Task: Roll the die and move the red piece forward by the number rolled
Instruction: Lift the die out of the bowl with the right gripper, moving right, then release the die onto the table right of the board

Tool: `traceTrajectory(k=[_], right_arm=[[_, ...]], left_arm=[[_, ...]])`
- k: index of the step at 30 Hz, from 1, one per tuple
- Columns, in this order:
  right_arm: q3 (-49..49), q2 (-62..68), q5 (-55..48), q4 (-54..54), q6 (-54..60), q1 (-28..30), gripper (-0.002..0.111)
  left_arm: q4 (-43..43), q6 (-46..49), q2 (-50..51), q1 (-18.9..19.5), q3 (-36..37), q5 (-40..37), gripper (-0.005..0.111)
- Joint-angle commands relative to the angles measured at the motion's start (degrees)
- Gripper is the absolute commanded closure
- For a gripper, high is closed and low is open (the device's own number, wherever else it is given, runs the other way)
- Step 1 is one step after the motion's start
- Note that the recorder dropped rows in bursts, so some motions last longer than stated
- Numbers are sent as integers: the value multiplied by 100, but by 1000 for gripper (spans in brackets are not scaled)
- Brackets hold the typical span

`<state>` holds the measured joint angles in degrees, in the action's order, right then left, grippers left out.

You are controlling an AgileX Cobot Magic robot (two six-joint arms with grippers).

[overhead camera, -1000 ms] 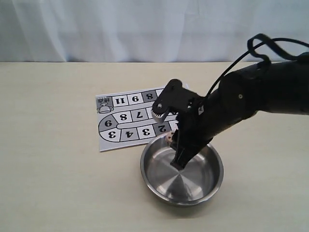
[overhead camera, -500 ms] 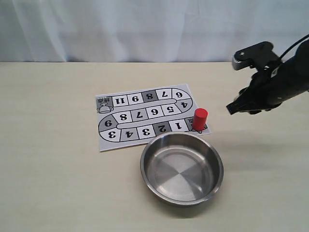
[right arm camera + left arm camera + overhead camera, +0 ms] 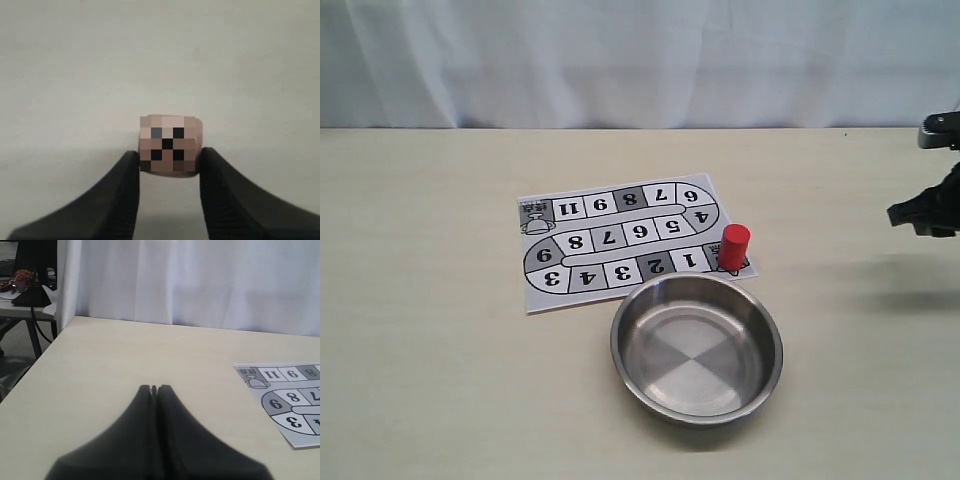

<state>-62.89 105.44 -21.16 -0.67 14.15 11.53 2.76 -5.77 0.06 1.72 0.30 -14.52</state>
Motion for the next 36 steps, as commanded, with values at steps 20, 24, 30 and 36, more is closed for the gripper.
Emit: traceTrajectory(k=[20, 24, 30, 36], right_arm=[[-1006, 711, -2131, 4714, 3683, 579, 13], [-1006, 711, -1999, 4342, 3466, 579, 9], [-1006, 711, -1637, 4298, 3466, 579, 9], [-1006, 699, -1659, 4074, 3466, 579, 9]], left_arm=[[1, 1, -6, -36, -30, 64, 107], [1, 1, -6, -36, -30, 64, 107], [1, 1, -6, -36, -30, 64, 107], [1, 1, -6, -36, -30, 64, 107]])
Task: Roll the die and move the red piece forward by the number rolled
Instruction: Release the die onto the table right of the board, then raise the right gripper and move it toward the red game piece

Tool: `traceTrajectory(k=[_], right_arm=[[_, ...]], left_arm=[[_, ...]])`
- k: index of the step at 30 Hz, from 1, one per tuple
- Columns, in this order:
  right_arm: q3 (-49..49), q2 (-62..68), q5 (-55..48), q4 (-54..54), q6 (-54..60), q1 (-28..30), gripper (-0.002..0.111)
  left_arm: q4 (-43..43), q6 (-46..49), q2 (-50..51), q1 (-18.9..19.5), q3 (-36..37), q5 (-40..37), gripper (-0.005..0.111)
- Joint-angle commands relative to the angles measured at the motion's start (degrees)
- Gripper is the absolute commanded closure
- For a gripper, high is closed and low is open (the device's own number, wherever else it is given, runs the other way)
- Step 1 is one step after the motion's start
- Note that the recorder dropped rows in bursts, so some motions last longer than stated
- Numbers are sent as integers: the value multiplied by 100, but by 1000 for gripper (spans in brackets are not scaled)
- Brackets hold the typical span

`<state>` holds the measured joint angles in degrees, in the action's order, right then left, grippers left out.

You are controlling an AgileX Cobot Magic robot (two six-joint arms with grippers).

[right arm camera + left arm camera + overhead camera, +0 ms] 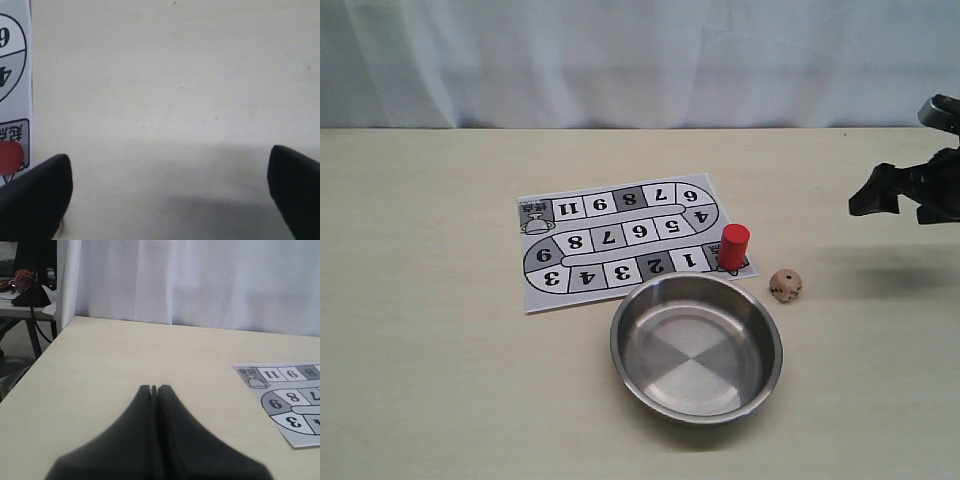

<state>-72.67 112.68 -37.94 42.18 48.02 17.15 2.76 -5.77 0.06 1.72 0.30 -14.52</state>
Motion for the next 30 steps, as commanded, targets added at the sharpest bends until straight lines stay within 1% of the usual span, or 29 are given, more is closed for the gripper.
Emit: traceTrajectory(k=[1, 4, 7, 9, 14, 16, 17, 18, 20, 24, 27, 30], right_arm=[[-28, -25, 19, -279, 79, 18, 10], [-28, -109, 4, -588, -120, 18, 12], [-28, -247, -113, -894, -333, 18, 21], [-28, -363, -263, -966, -418, 18, 34], [-28, -678, -877, -966, -433, 18, 76], [-28, -803, -1094, -1035, -407, 5, 89], [-28, -863, -1281, -1106, -407, 5, 99], [-28, -923, -1390, -1162, -379, 5, 104], [-28, -1001, -1615, -1268, -379, 5, 104], [-28, -1035, -1700, -1321, -610, -60, 104], [-28, -1035, -1686, -1721, -751, -361, 104], [-28, -1035, -1528, -2205, -1182, -826, 104]], left_arm=[[1, 1, -6, -36, -30, 64, 107], [1, 1, -6, -36, -30, 64, 107], [1, 1, -6, -36, -30, 64, 107], [1, 1, -6, -36, -30, 64, 107], [1, 1, -6, -36, -30, 64, 107], [1, 1, -6, -36, -30, 64, 107], [1, 1, -6, -36, -30, 64, 107], [1, 1, -6, -36, -30, 64, 107], [1, 1, -6, -36, -30, 64, 107], [12, 1, -6, -36, -30, 64, 107], [12, 1, -6, -36, -30, 64, 107], [12, 1, -6, -36, -30, 64, 107]])
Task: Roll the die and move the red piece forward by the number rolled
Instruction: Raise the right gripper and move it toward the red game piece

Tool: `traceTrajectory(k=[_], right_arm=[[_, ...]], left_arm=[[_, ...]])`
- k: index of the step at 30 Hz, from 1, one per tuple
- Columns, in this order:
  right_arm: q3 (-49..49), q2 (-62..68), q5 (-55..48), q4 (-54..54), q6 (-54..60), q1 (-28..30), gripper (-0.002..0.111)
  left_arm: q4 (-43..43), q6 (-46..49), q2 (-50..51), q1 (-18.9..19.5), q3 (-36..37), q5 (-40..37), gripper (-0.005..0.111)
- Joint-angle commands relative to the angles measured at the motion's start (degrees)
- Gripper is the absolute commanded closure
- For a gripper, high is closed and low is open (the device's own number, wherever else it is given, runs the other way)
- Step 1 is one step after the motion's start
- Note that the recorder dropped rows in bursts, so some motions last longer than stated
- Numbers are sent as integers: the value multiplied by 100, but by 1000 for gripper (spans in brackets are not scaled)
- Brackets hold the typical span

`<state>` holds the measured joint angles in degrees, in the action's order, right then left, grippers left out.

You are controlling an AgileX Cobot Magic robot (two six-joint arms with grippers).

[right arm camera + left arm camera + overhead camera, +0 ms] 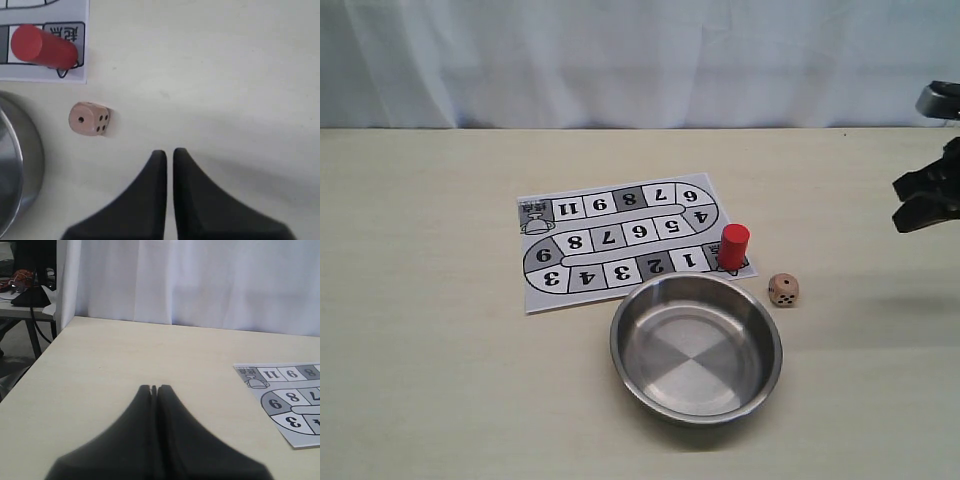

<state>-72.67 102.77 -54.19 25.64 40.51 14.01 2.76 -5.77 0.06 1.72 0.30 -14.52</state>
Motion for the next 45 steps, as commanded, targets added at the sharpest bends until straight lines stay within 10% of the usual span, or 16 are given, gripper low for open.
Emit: traceTrajectory(k=[1, 12, 45], right_arm=[[-28, -44, 145, -701, -567, -677, 104], [126, 132, 293, -1622, -1618, -1819, 104], [285, 1240, 373, -1389, -1573, -1819, 104]], left_arm=[[12, 1, -6, -36, -30, 64, 107], [12, 1, -6, -36, -30, 64, 107], [-8, 1, -6, -36, -30, 64, 107]])
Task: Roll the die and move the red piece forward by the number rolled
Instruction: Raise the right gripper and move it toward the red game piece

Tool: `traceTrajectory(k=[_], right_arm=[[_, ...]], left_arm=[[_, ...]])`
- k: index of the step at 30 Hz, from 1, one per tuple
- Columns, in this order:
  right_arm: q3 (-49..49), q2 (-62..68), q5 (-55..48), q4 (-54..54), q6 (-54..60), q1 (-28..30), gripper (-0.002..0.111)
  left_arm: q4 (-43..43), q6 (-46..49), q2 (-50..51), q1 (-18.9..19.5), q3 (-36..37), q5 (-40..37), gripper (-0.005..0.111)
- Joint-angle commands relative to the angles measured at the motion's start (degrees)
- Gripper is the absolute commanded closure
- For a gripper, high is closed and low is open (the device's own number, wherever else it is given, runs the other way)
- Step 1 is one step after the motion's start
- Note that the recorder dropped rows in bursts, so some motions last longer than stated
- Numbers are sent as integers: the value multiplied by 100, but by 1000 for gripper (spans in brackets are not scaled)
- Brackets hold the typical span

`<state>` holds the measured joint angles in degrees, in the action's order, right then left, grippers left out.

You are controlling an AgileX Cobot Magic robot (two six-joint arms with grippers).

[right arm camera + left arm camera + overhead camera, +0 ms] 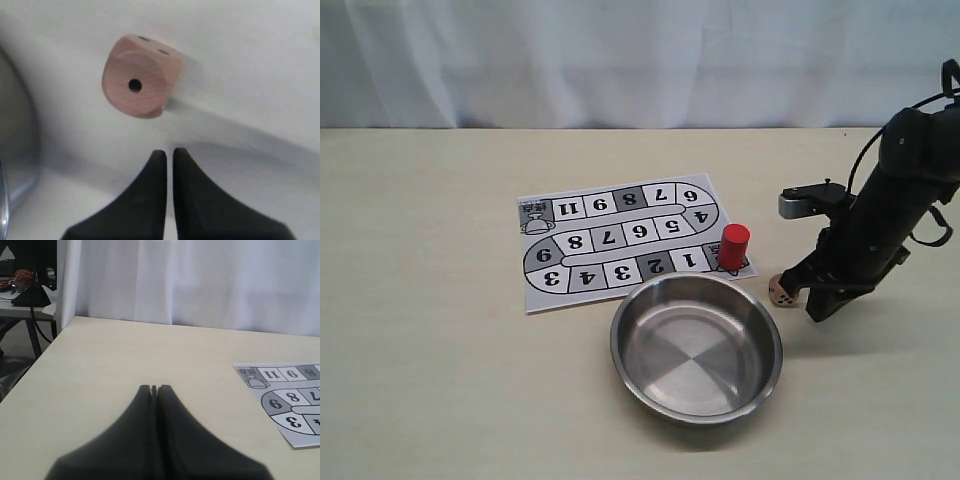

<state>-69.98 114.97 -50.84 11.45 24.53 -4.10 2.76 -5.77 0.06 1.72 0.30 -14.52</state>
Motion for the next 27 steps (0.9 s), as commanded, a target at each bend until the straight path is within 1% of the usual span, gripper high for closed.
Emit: traceTrajectory(k=[1, 15, 20, 24, 27], right_arm=[[16, 20, 38, 31, 25, -8, 104], [16, 20, 24, -37, 25, -8, 104], [-30, -64, -217, -157, 25, -8, 104], [-274, -260, -434, -212, 13, -8, 104], [-363, -457, -498, 76, 12, -8, 104]], left_arm=[[-8, 1, -6, -36, -30, 64, 107], [0, 1, -6, -36, -30, 64, 107], [0, 1, -6, -36, -30, 64, 107], [0, 1, -6, -36, -30, 64, 107], [0, 1, -6, -36, -30, 64, 107]])
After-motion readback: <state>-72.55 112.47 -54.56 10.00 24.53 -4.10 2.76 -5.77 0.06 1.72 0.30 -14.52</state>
